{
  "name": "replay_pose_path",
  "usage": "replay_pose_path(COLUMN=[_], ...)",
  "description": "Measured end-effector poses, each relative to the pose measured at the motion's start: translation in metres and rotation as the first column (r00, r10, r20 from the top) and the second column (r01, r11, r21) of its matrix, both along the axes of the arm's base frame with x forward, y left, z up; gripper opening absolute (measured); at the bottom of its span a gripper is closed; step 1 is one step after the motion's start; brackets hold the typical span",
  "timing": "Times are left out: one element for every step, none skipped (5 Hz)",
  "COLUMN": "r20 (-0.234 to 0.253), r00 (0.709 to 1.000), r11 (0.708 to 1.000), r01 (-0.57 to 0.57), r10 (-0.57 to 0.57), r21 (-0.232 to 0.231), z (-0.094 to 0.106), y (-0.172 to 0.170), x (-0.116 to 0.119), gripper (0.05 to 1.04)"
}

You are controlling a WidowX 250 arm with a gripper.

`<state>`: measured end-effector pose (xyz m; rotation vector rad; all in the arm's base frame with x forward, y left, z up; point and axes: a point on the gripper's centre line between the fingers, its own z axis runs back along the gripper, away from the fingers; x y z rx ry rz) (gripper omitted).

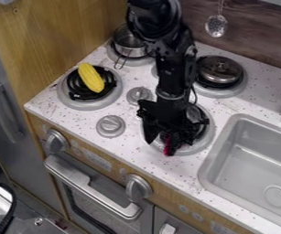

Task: Take the red spoon and move it to the stove on the right

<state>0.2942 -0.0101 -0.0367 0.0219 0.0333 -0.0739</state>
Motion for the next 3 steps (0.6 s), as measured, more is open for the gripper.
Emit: replay_pose_path(r20=[0.008,0.081,0.128], r00=[1.000,0.997,0.992], r11=[1.000,0.999,0.998], r01=[0.006,0.014,-0.002], r10=[-0.006,-0.010,0.011], r21=[-0.028,-0.051,-0.071], z=[0.011,0.048,0.074], y=[-0.004,-0.006,0.003], x=[0.004,0.013,0.015], gripper=[0.991,0.996,0.996])
